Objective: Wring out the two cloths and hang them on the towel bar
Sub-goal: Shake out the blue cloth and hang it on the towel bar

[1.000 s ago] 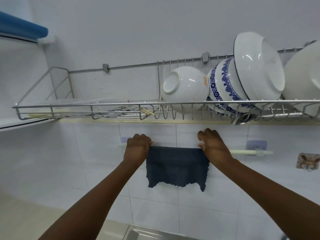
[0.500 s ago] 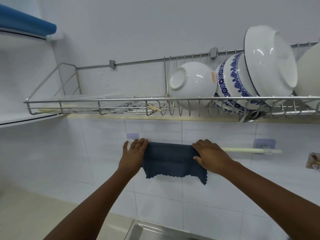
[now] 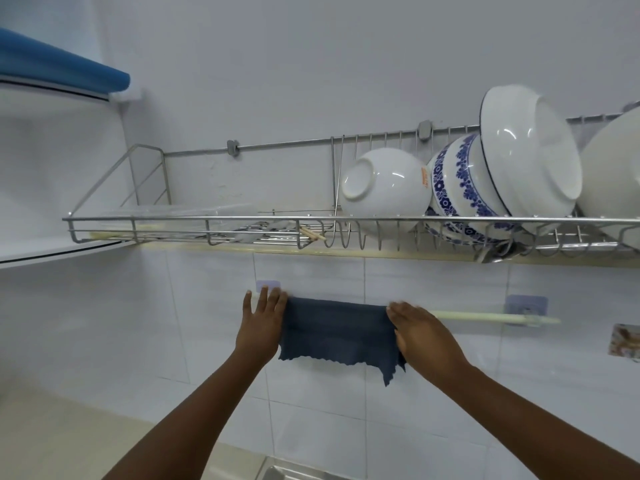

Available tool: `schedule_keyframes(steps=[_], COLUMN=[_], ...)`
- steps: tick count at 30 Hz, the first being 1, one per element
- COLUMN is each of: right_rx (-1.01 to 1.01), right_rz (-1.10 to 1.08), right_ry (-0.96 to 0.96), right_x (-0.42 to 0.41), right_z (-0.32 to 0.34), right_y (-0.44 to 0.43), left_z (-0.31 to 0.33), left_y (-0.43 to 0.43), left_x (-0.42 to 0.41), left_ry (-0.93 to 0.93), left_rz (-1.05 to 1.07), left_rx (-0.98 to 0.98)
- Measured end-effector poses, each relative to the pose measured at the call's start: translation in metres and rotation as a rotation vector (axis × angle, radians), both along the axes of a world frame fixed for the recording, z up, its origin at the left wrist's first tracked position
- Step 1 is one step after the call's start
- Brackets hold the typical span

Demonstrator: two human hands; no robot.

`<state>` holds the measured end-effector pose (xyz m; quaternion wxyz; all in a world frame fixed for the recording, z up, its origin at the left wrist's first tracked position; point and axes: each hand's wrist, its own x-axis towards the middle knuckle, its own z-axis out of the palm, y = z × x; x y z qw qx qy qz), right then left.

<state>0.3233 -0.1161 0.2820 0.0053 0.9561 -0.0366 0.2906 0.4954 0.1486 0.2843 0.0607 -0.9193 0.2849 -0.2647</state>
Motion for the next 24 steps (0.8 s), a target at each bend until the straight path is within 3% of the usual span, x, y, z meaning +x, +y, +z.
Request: schedule_keyframes(steps=[5,9,12,24], right_rx=[-0.156,0.017,0.136,0.411], right_rz=[-0.009,0.065,0.041,-0.178], right_ry=[0.024,-0.111,-0.156,0.085], right_x=[-0.004,-0.033,-0.076,-0.279], right_z=[-0.013,-0.001,-0.021,-0.168], right_y=[-0.01,0.003,0.001,-0.023], left_z=[0.0,-0.013,-0.042,-0.191], left_y=[0.0,-0.018,-0.037,-0.09], left_x=[-0.007,-0.047,-0.109,-0.292], left_ry=[0.062,0.072,0.208,0.776], left_rz=[0.001,-0.254,-0.427,-0.574], left_rx=[-0.057,-0.285,-0.441,-0.398])
